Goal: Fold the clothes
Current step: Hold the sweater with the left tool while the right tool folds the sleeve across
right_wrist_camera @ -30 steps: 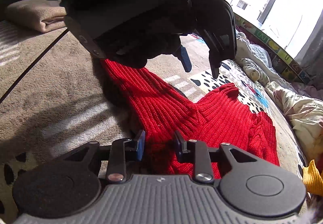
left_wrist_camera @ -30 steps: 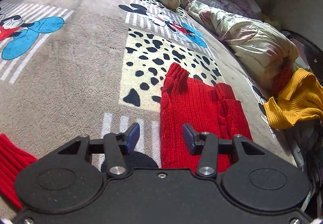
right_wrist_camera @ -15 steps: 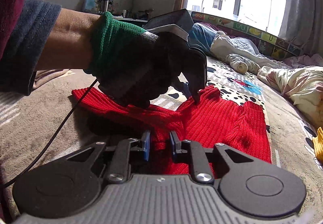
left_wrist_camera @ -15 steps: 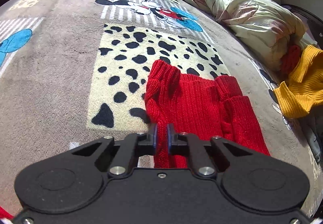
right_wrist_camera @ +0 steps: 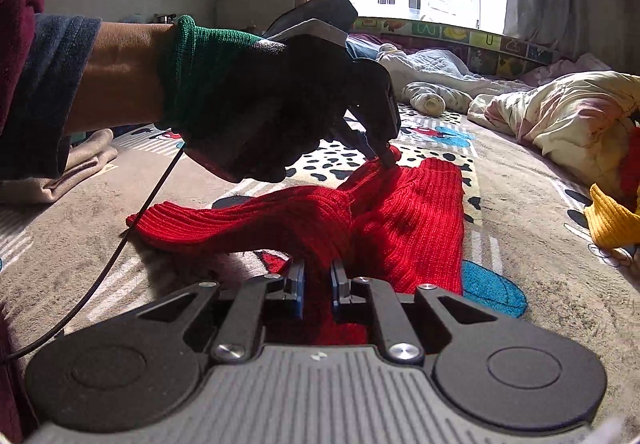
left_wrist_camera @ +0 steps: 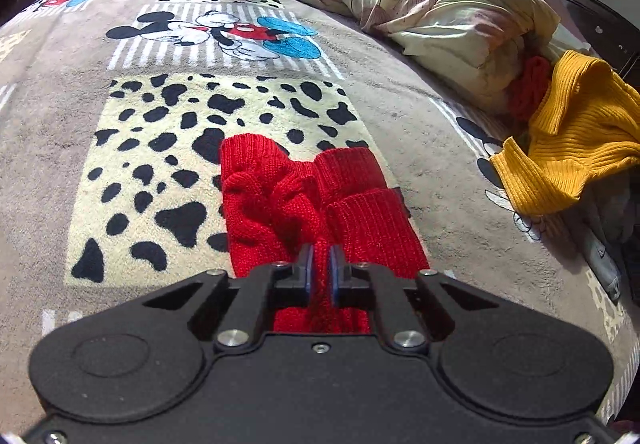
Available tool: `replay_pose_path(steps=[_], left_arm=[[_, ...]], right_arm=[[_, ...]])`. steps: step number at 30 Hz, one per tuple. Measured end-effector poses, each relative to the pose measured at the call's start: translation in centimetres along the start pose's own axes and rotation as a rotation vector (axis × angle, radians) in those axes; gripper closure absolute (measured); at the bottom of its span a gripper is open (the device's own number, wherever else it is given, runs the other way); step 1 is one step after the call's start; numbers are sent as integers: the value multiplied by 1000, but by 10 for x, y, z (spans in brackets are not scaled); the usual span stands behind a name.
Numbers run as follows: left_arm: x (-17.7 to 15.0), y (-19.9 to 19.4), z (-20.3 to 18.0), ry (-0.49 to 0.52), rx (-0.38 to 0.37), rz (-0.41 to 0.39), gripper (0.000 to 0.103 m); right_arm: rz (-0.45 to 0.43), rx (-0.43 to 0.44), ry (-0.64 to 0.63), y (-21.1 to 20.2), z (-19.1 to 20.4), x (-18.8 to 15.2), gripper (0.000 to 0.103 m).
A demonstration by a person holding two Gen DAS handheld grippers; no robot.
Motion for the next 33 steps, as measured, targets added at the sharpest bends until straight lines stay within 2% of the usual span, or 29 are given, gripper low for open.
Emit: replay_pose_path(steps=[9, 13, 15, 16, 17, 18, 19, 20, 22, 23, 25, 28, 29, 31, 33], left_arm=[[-17, 24, 9, -138, -90, 72, 97], [-18, 25, 16, -216, -141, 119, 94], [-9, 12, 17, -184, -141, 91, 91], [-5, 6, 18, -166, -138, 71, 90], [1, 2, 19, -166, -138, 56, 90], [7, -2, 21, -155, -121, 36, 88], [13, -2, 21, -120, -85, 21, 82], [19, -1, 21, -85, -50, 7, 77], [31, 7, 16, -25, -3, -16, 74], [36, 11, 9, -4, 1, -24, 70], [44, 22, -5, 81, 59, -46, 66], [41, 41, -23, 292, 152, -46, 66], [36, 46, -24, 352, 181, -34, 75], [22, 54, -20, 474, 253, -21, 87], [17, 53, -11, 433, 226, -31, 91]], right_arm=[[40, 9, 27, 1, 1, -20, 90], [52, 8, 32, -4, 4, -25, 90], [20, -16, 29, -14, 7, -18, 89], [-5, -27, 24, -18, 8, -13, 83], [-30, -35, 21, -22, 9, -7, 67], [-43, -38, 14, -22, 10, -2, 57], [-53, -39, 4, -20, 11, 3, 43], [-49, -36, 2, -17, 11, 3, 42], [-34, -28, 1, -10, 9, -1, 44], [-26, -24, 1, -7, 8, -3, 48], [-10, -16, 0, 0, 6, -6, 57], [13, -4, -1, 11, 3, -11, 66], [20, 0, -2, 14, 2, -13, 71], [36, 8, -2, 21, 0, -16, 80], [33, 14, 28, 20, -3, -18, 82]])
Point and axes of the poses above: each gripper's, at about its wrist camera, not at the fingertips, and y roughly the way its jaws point, z to its left, x to its top, the point moved 7 cm from there along y, roughly the way its jaws point, and after that the axes turned 8 degrees about x, right-handed, at the moved point
